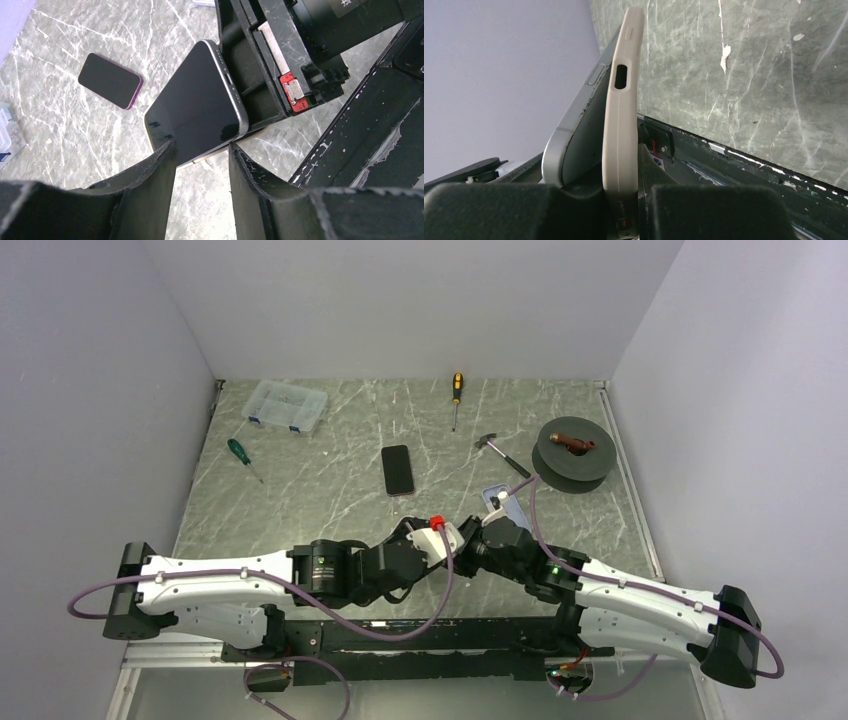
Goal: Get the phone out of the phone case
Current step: Remove the phone case from the phone.
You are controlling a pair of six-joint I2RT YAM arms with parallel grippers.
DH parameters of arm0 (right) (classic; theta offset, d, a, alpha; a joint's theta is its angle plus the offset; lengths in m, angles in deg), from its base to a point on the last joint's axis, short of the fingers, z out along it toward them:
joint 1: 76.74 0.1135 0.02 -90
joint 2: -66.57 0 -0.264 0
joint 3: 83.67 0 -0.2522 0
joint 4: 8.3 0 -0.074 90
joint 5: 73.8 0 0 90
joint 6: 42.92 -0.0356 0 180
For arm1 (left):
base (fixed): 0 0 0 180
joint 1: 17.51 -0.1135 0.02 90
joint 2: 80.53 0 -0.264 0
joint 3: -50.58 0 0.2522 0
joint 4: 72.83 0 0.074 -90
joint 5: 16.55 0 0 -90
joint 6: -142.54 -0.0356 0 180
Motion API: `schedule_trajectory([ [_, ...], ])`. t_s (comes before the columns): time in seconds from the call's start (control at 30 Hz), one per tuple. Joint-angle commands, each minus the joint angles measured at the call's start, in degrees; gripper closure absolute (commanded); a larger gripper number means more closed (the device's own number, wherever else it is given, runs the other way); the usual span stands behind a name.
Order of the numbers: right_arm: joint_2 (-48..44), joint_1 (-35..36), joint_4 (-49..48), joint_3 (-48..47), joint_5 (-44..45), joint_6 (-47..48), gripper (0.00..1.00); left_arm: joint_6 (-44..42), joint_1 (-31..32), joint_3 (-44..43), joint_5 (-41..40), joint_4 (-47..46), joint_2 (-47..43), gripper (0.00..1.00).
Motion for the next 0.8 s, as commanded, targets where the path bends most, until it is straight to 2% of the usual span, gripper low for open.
schedule_trajectory([
  [0.0,-0.9,0.2,-6.1,-1.9,-1.1,-0.7,1.0,0.0,-0.6,0.9,-1.1,-2.5,-2.4,0.53],
  [0.27,0.3,0.2,-6.5,-3.3,-1.6,-0.2,1.0,0.0,-0.6,0.4,-1.4,-2.7,-1.0,0.51],
  [0.47,-0.2,0.2,-6.0,-3.0,-1.1,-0.2,1.0,1.2,-0.2,1.5,-0.6,-3.2,-2.8,0.31],
  [0.53,-0.4,0.2,-6.2,-2.7,-1.0,-0.4,1.0,1.3,-0.2,2.6,-0.3,-3.9,-3.7,0.28],
  [0.77,0.5,0.2,-6.9,-3.1,-1.6,-0.2,1.0,1.5,-0.2,2.3,-0.7,-3.3,-2.4,0.34],
])
